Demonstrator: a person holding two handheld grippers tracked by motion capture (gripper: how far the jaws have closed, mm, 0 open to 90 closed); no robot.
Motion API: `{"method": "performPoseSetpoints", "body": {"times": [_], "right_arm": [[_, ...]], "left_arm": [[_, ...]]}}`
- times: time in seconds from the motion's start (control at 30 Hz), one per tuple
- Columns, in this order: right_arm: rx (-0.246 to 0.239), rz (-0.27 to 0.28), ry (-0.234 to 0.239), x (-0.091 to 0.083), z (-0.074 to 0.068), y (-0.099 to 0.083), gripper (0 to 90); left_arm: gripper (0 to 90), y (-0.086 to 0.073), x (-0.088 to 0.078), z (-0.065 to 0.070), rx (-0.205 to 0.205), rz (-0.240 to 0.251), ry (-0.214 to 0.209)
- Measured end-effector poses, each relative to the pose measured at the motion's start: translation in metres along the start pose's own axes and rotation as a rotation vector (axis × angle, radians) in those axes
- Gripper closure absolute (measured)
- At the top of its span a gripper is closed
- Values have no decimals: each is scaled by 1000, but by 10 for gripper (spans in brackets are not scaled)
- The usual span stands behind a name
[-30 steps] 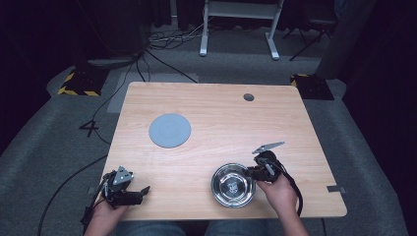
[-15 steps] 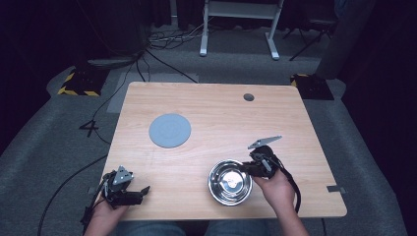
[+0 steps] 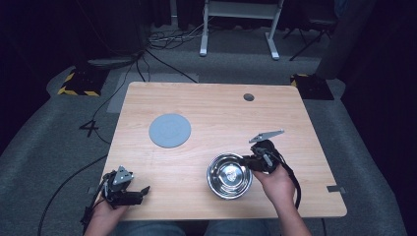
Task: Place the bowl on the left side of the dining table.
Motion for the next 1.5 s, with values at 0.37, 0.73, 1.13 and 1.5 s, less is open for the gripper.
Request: {"method": "performPoseSetpoints", "body": {"times": [0.37,0.73,1.13,1.5], "right_arm": [[-7,52,-16,-5,2,25,836],[7,83,-47,-6,8,54,837],[54,129,-81,0,23,86,837],[95,172,-90,1,31,105,837]], "left_arm": [[153,-1,-1,0,-4,0,1],[151,0,0,0,-5,1,5],[151,0,0,0,-3,1,5],[151,0,0,0,-2,1,2]]}}
Point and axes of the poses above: each handheld gripper's, and its own axes: x roughly forward along the jaws, y roughly out of its top, z roughly to its right, the point moved 5 cm from there along x, roughly forward along the jaws, and after that the axes turned 2 degrees about x, right-handed, at the moved point
